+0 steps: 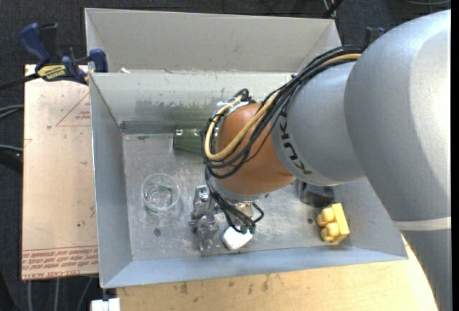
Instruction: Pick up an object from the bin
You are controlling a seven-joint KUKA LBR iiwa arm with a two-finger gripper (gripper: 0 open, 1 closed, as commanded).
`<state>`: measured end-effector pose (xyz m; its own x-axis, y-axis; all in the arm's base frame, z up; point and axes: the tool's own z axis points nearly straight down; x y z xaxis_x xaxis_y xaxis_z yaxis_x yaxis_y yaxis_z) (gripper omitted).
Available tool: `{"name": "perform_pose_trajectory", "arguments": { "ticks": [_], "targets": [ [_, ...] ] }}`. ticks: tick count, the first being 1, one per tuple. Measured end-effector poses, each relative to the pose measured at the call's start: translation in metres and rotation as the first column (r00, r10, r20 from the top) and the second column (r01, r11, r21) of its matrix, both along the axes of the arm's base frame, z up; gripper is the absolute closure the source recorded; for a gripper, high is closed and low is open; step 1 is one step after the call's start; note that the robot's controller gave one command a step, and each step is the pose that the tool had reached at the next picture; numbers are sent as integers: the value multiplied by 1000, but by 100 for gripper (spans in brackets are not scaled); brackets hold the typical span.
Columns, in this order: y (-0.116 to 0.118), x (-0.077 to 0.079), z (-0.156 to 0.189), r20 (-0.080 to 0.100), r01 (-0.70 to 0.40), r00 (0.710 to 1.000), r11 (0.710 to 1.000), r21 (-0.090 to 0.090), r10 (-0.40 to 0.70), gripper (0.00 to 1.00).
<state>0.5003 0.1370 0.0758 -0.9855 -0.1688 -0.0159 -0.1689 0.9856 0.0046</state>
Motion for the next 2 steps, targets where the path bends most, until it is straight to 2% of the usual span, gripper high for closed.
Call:
{"name": "perform_pose_trajectory", "arguments": {
  "ticks": [1, 2],
  "targets": [
    [0, 0, 0, 0, 0, 1000, 1000, 0, 0, 100],
    [-2, 2, 185, -3, -86, 996, 996, -4, 86, 100]
  ]
}}
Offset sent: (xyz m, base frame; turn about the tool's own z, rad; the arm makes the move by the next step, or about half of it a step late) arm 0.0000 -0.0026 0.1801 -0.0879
